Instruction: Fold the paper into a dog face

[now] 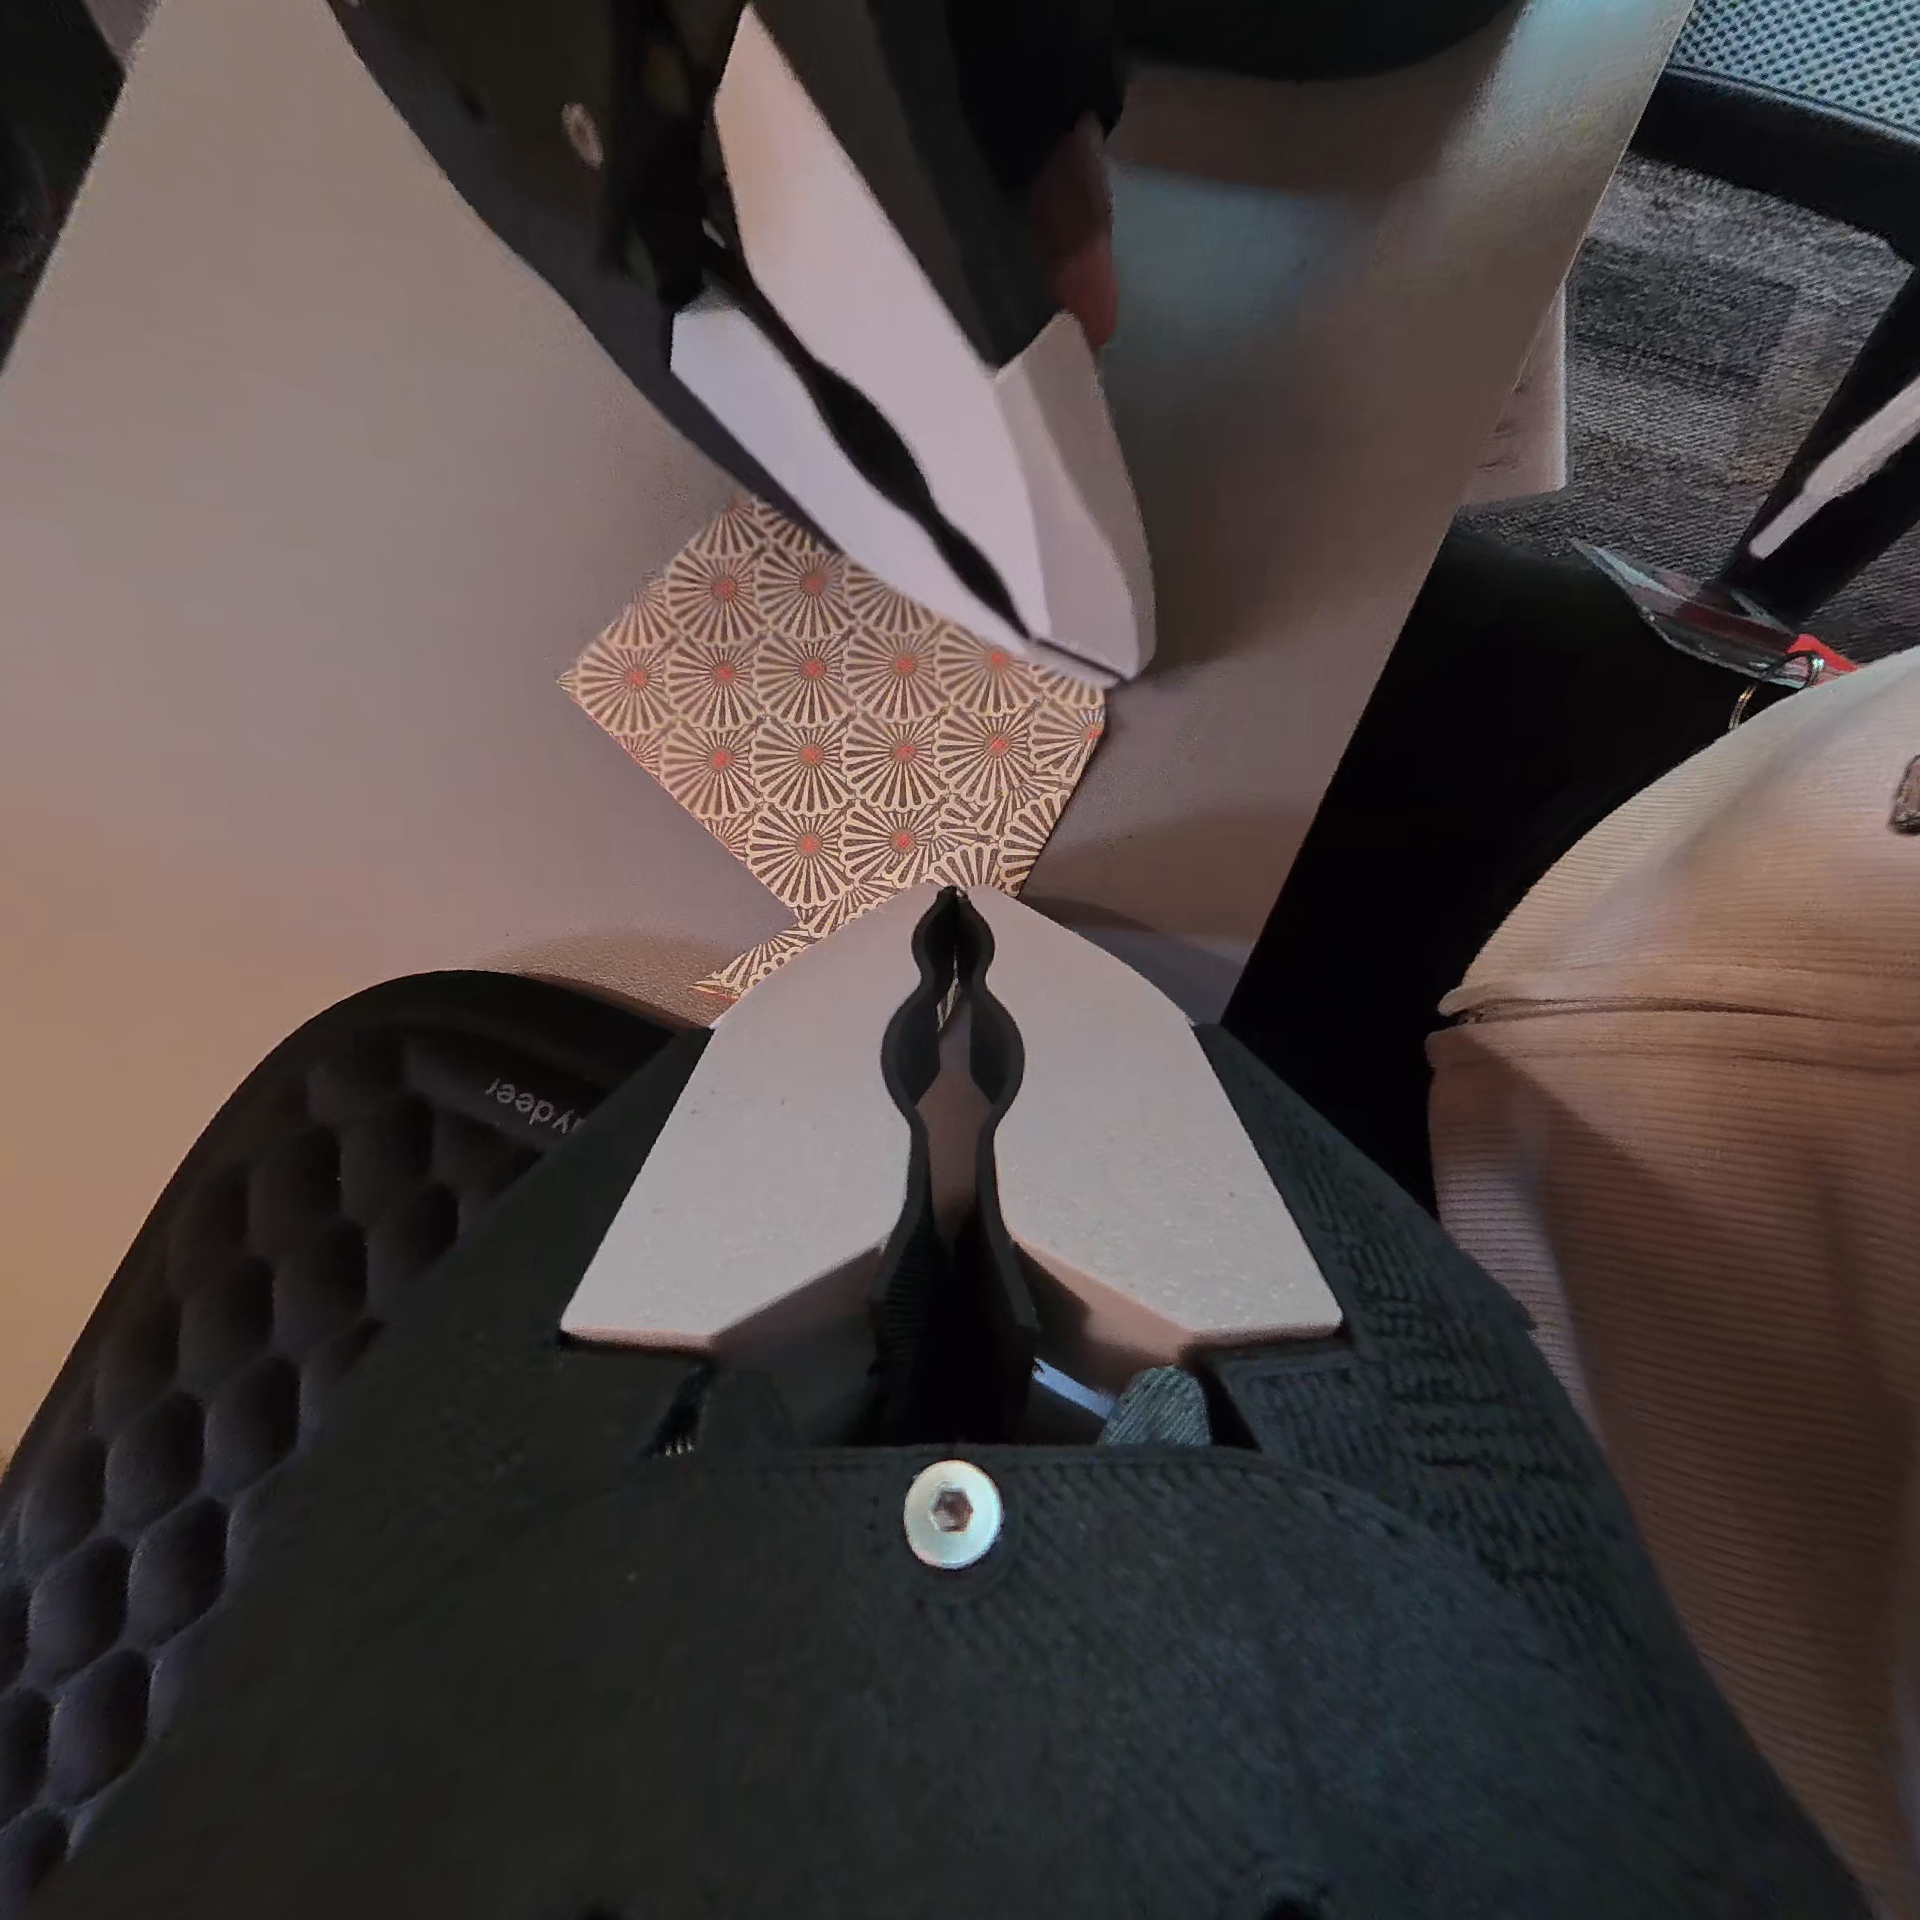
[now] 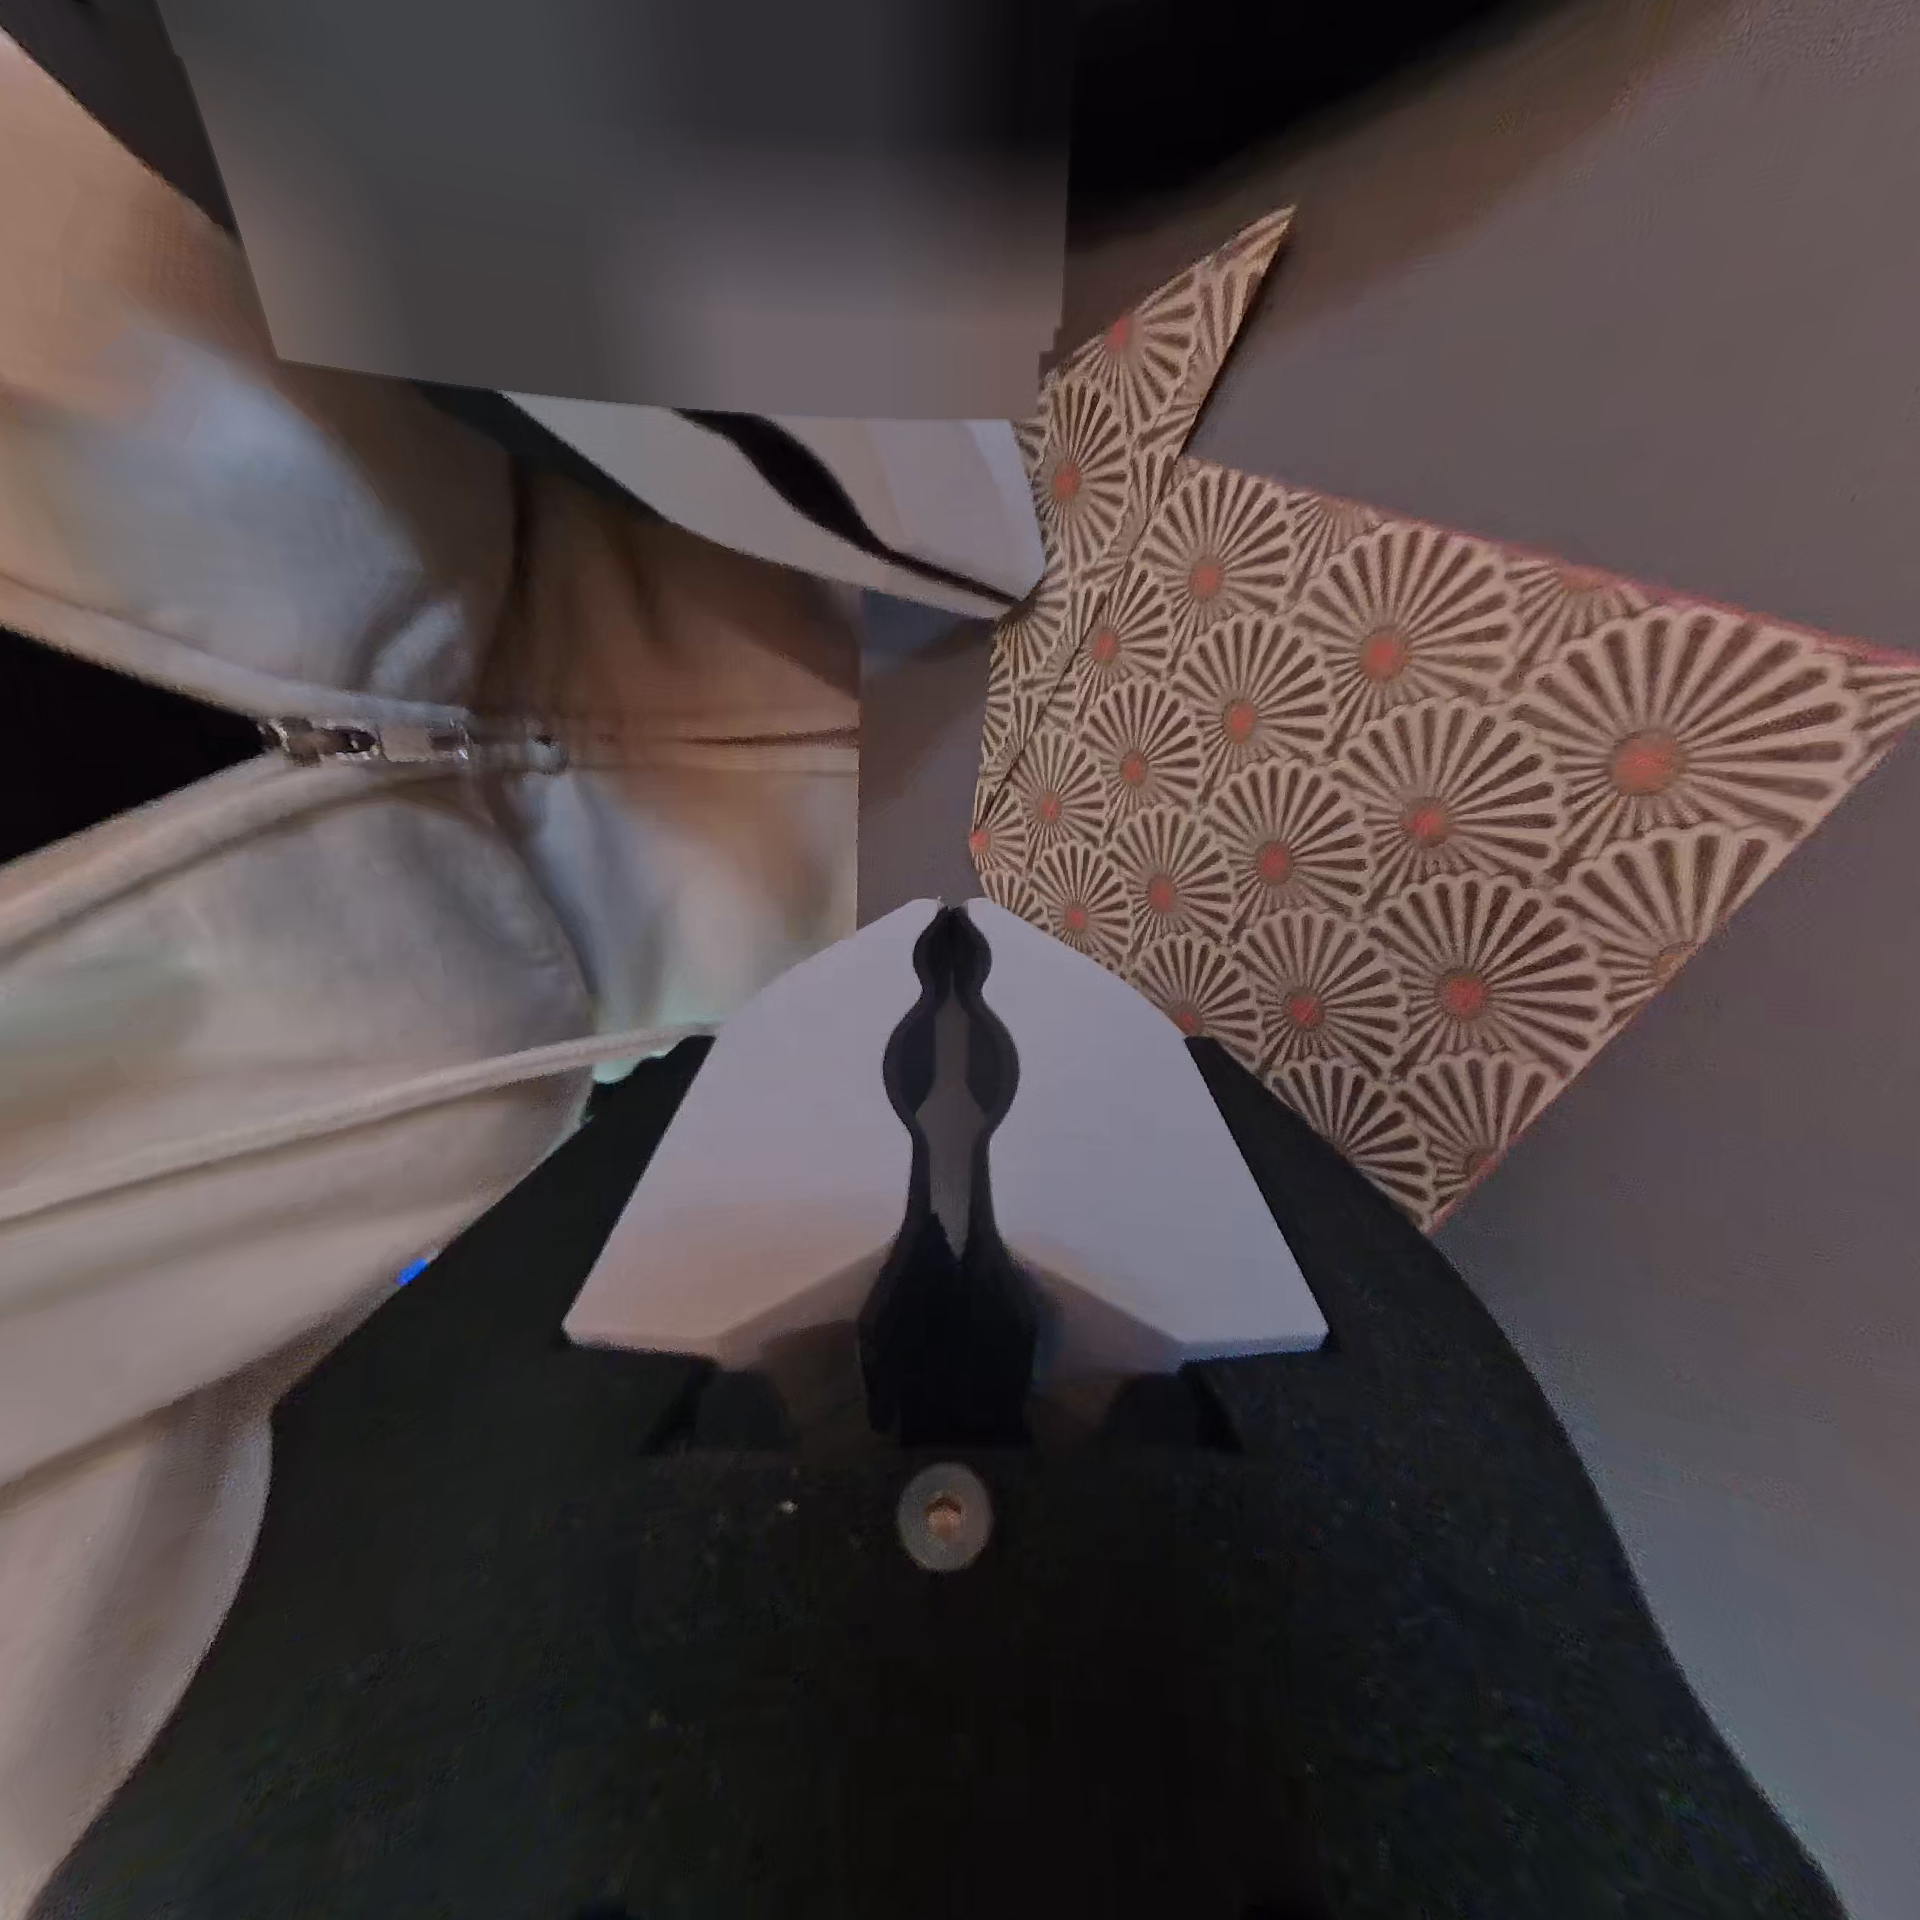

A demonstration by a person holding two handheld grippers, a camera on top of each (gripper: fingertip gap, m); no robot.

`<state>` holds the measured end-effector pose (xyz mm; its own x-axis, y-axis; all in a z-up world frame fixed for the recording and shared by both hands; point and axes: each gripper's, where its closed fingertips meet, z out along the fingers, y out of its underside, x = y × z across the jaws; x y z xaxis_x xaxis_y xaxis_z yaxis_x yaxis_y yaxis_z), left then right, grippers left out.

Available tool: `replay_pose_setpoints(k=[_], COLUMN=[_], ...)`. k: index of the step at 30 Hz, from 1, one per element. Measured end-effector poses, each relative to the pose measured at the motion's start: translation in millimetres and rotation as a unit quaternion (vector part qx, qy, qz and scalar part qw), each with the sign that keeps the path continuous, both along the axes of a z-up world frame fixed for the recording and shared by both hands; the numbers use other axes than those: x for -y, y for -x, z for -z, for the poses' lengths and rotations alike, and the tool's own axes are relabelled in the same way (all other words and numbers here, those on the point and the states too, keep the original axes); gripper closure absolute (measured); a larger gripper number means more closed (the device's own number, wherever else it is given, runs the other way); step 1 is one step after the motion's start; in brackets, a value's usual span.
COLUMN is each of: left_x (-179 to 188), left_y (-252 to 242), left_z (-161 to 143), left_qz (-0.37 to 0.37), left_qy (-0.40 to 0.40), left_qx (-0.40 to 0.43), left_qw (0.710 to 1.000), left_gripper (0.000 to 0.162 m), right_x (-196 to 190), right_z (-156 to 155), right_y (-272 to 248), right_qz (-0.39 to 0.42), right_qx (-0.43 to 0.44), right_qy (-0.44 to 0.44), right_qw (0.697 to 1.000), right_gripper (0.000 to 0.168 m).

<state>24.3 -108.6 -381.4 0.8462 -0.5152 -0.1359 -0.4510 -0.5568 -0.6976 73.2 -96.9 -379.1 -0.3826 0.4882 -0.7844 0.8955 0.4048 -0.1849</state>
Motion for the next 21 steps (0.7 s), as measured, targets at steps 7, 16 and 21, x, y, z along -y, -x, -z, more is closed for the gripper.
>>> replay_pose_setpoints(k=[7,16,21], left_x=[0.1,-5.3,-13.9], left_y=[-0.2,-5.3,-18.2], left_z=[-0.1,-0.1,-21.9], left_qz=[0.001,-0.016,0.009], left_qy=[-0.005,0.012,0.021], left_qx=[-0.019,0.001,0.068], left_qw=[1.000,1.000,0.997], left_gripper=[0.162,0.162,0.162], right_x=[28.9,-38.5,-88.4], right_z=[-3.4,-18.8,-44.8], right_y=[31.9,-18.7,-43.1], right_qz=[0.009,0.205,0.421], right_qx=[-0.085,-0.201,-0.287], right_qy=[0.020,-0.056,-0.095], right_qw=[0.996,0.956,0.855], right_gripper=[0.168,0.132,0.107])
